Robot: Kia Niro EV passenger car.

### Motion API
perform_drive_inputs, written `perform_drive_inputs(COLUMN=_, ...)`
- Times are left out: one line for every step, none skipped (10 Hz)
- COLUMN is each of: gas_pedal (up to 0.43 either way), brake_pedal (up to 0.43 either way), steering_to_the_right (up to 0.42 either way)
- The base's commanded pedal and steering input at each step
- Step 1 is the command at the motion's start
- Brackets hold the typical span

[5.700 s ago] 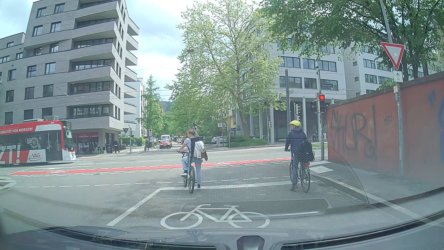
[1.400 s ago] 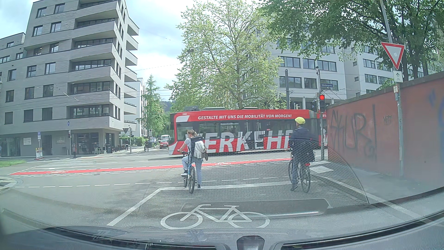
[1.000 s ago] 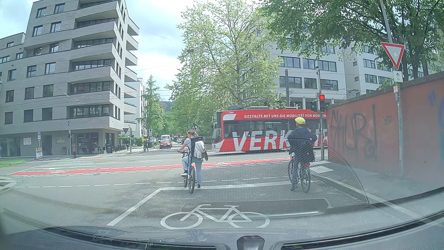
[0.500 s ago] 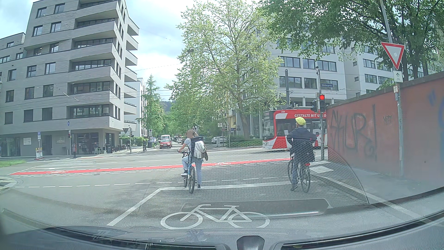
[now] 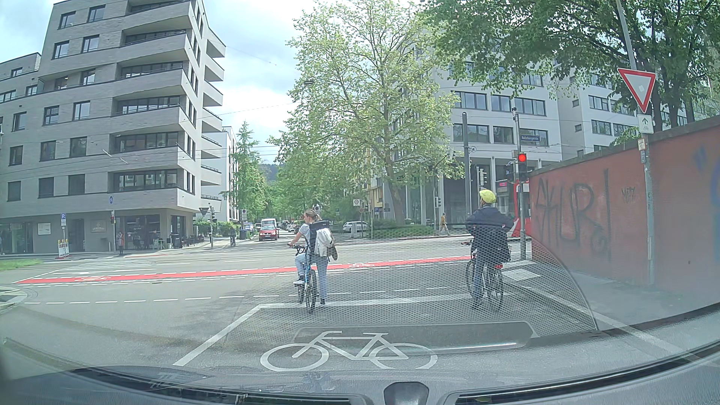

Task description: Follow the waypoints while adhering to traffic rules and regulations

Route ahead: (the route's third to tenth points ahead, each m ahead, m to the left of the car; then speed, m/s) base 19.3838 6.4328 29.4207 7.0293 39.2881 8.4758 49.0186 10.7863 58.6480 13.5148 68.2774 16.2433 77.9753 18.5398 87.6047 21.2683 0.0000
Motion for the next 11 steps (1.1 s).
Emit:
perform_drive_inputs(gas_pedal=0.000, brake_pedal=0.262, steering_to_the_right=-0.016)
perform_drive_inputs(gas_pedal=0.000, brake_pedal=0.262, steering_to_the_right=-0.016)
perform_drive_inputs(gas_pedal=0.000, brake_pedal=0.262, steering_to_the_right=-0.015)
perform_drive_inputs(gas_pedal=0.000, brake_pedal=0.262, steering_to_the_right=-0.016)
perform_drive_inputs(gas_pedal=0.000, brake_pedal=0.262, steering_to_the_right=-0.015)
perform_drive_inputs(gas_pedal=0.000, brake_pedal=0.262, steering_to_the_right=-0.015)
perform_drive_inputs(gas_pedal=0.000, brake_pedal=0.262, steering_to_the_right=-0.016)
perform_drive_inputs(gas_pedal=0.000, brake_pedal=0.262, steering_to_the_right=-0.015)
perform_drive_inputs(gas_pedal=0.000, brake_pedal=0.262, steering_to_the_right=-0.016)
perform_drive_inputs(gas_pedal=0.000, brake_pedal=0.262, steering_to_the_right=-0.016)
perform_drive_inputs(gas_pedal=0.000, brake_pedal=0.262, steering_to_the_right=-0.015)
